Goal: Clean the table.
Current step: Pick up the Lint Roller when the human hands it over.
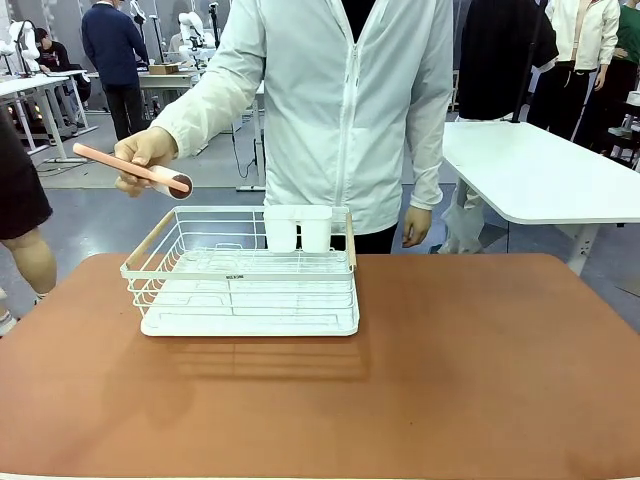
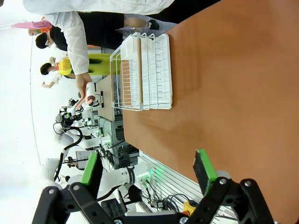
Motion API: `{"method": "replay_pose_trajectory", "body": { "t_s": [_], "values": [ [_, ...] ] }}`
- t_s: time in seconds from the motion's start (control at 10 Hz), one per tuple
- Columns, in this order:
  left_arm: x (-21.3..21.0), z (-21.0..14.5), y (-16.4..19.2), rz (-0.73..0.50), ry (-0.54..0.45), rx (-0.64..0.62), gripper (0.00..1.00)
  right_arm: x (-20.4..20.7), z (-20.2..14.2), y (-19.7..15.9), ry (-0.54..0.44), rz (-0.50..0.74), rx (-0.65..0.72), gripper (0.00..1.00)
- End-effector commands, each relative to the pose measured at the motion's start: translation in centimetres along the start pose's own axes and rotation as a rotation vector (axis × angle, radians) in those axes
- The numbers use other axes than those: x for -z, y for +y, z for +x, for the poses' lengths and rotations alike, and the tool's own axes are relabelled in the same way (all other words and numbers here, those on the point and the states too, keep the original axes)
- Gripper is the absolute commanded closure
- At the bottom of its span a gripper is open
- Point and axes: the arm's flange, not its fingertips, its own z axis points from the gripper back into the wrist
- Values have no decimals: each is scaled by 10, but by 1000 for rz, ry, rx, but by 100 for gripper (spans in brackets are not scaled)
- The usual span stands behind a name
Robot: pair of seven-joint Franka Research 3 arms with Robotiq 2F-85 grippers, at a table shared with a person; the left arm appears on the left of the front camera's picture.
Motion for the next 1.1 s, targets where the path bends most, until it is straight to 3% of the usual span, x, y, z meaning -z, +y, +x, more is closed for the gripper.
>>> {"method": "replay_pose_trajectory", "body": {
  "t_s": [0.0, 0.2, 0.5, 0.8, 1.0],
  "values": [
    [0, 0, 0, 0, 0, 0, 0, 0, 0, 1, 0, 3, -3, 0],
    [5, 1, -23, 103, -127, -105, 0, 0, 0, 1, 0, 3, -3, 0],
    [19, -12, -63, 247, -191, -321, 0, 0, 0, 1, 0, 3, -3, 0],
    [47, -26, -80, 274, -288, -456, 0, 0, 0, 1, 0, 3, -3, 0],
    [66, -37, -79, 253, -328, -448, 0, 0, 0, 1, 0, 3, -3, 0]
  ]
}}
